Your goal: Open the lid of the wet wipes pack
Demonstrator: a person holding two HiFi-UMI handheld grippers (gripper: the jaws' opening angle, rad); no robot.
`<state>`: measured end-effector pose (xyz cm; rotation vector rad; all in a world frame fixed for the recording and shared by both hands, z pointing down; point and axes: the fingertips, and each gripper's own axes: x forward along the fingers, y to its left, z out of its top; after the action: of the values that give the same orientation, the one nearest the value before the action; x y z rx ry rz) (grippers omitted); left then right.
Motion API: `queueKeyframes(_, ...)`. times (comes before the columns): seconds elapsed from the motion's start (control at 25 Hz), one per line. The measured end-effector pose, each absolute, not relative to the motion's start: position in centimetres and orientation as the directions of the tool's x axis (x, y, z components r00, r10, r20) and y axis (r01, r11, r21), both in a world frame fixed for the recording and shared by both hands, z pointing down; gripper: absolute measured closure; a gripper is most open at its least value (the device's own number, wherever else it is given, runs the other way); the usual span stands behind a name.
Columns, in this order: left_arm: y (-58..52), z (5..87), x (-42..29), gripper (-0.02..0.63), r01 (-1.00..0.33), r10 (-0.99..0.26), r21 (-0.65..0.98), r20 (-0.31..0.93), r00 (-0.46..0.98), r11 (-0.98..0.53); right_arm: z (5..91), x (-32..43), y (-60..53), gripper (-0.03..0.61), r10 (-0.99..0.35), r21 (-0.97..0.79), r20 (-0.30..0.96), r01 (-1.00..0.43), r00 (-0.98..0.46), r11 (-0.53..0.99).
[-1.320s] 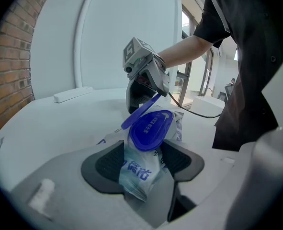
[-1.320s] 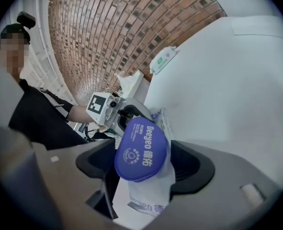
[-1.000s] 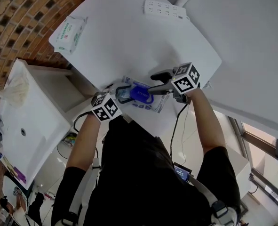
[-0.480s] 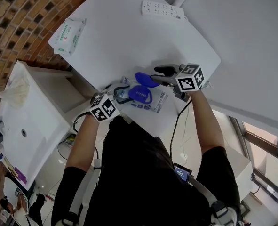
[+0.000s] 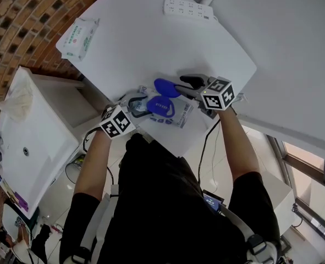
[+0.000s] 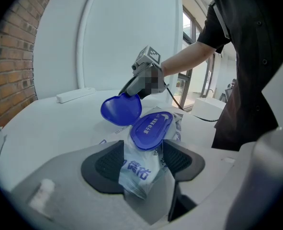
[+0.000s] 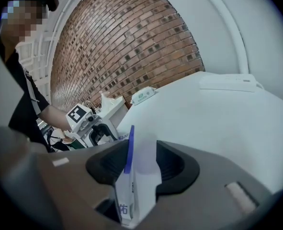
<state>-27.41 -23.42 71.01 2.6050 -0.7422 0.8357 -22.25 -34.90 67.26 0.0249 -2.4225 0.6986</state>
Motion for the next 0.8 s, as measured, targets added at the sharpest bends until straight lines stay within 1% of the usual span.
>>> queueKeyframes(0.2,-23.3,68.7,-28.2,0.351,-0.61,-0.446,0.101,0.59,0.673,-0.786,64.7,-21.8,-35.2,0.396,0.087,-0.438,0.508,-0.17,-0.857,0.883)
queueKeyframes(0.32,-23.4,66.3,-28.6,0.351,-0.666,-0.516,0.114,0.542,0.663,-0.737,62.5,-21.3,-35.2,0.4,0.048,-0.418,0.461,-0.169,-0.886,0.893)
queueKeyframes(0.48,-23.8,62.1,-29.7,0.351,-0.755,-0.654,0.219,0.39,0.648,-0.618,59.5,-20.6,-34.1,0.425,-0.011,-0.359,0.405,-0.17,-0.914,0.918)
queueKeyframes(0.6,-23.8,59.0,-30.4,0.353,-0.785,-0.74,0.289,0.27,0.616,-0.548,57.2,-19.4,-32.5,0.439,-0.065,-0.323,0.356,-0.188,-0.932,0.927)
queueKeyframes(0.72,-23.5,56.3,-30.4,0.354,-0.784,-0.777,0.318,0.181,0.603,-0.534,55.3,-18.4,-31.2,0.451,-0.119,-0.283,0.318,-0.214,-0.941,0.935)
queueKeyframes(0.8,-22.9,55.1,-30.2,0.356,-0.779,-0.784,0.315,0.145,0.604,-0.542,54.3,-17.8,-30.2,0.46,-0.167,-0.249,0.3,-0.246,-0.939,0.937)
